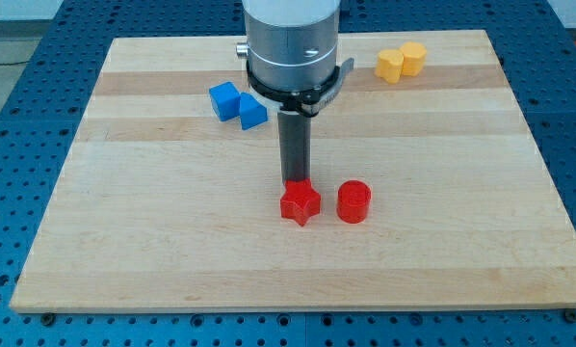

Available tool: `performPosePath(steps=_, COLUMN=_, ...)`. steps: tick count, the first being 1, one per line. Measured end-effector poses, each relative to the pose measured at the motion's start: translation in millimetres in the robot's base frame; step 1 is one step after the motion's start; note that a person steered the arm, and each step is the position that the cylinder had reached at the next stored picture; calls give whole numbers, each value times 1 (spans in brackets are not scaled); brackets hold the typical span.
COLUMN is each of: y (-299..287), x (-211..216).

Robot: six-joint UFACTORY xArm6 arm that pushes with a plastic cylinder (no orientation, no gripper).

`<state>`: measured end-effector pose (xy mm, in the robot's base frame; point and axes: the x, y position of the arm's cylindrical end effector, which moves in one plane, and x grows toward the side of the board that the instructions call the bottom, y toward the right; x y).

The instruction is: Move the blue triangle to the left of the red star

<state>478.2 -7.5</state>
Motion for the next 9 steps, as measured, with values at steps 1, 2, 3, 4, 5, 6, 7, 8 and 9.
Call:
performPosePath(steps=1, y=0, x=0)
performPosePath(steps=2, y=-19, x=0)
performPosePath(steps=3, y=-71, x=-6)
performPosePath(steps=4, y=-124, x=-42)
performPosePath(steps=5, y=-129, x=-93)
performPosePath(steps=6, y=-120, x=-129)
performPosePath(steps=7, y=-94, x=-154)
performPosePath(steps=8, y=-57, x=-155)
performPosePath(steps=9, y=-66, x=-131)
